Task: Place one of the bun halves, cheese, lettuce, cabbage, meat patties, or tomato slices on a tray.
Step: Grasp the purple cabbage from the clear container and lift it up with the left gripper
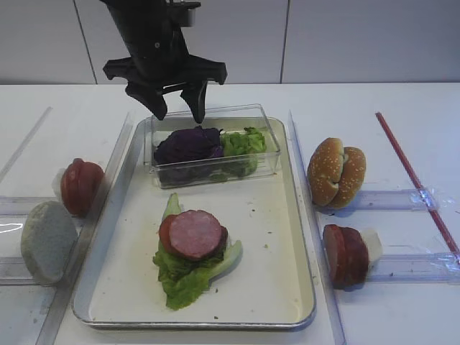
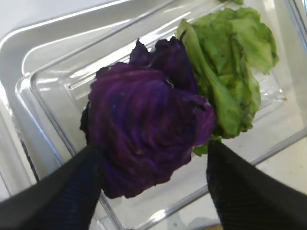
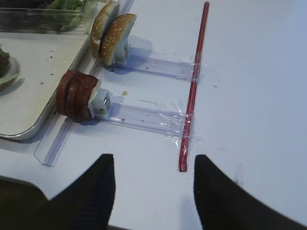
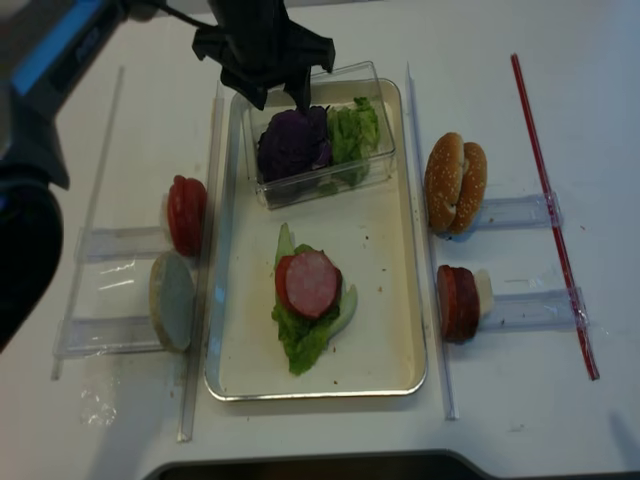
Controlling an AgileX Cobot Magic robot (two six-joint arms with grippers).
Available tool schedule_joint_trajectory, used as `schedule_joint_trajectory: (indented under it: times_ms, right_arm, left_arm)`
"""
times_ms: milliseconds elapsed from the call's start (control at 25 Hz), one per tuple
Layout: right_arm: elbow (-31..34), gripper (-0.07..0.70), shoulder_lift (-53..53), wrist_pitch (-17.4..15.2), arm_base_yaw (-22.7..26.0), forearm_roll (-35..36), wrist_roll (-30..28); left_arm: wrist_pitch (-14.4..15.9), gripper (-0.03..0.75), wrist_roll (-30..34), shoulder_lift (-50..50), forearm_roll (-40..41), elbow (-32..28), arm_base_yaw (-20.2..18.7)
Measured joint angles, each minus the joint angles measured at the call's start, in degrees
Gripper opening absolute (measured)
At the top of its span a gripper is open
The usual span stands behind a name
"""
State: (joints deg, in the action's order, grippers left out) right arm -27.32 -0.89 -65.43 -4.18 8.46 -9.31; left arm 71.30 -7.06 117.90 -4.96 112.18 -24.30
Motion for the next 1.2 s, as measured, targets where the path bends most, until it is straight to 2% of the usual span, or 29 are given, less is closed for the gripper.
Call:
schedule_joint_trajectory:
  times_ms: [320, 760, 880, 1200]
  right_arm:
    - [0.00, 0.393, 0.00, 0.00, 0.00, 0.00, 0.00]
    - [0.00, 0.393, 0.00, 0.00, 0.00, 0.00, 0.00]
    - [0.00, 0.393, 0.00, 0.00, 0.00, 0.00, 0.00]
    - [0.00, 0.393, 0.00, 0.00, 0.00, 0.00, 0.00]
  left_arm:
    - [-0.13, 0.460, 0.72, 6.02, 0.47, 3.90, -0.03]
    - [-0.38, 0.456, 1.33, 9.94, 0.00, 4.41, -0.03]
    - [-0.48, 0.426, 1.47, 10.46, -0.56, 4.75, -0.03]
    - [-0.83, 0.287, 1.47, 10.82, 0.00, 4.75, -0.03]
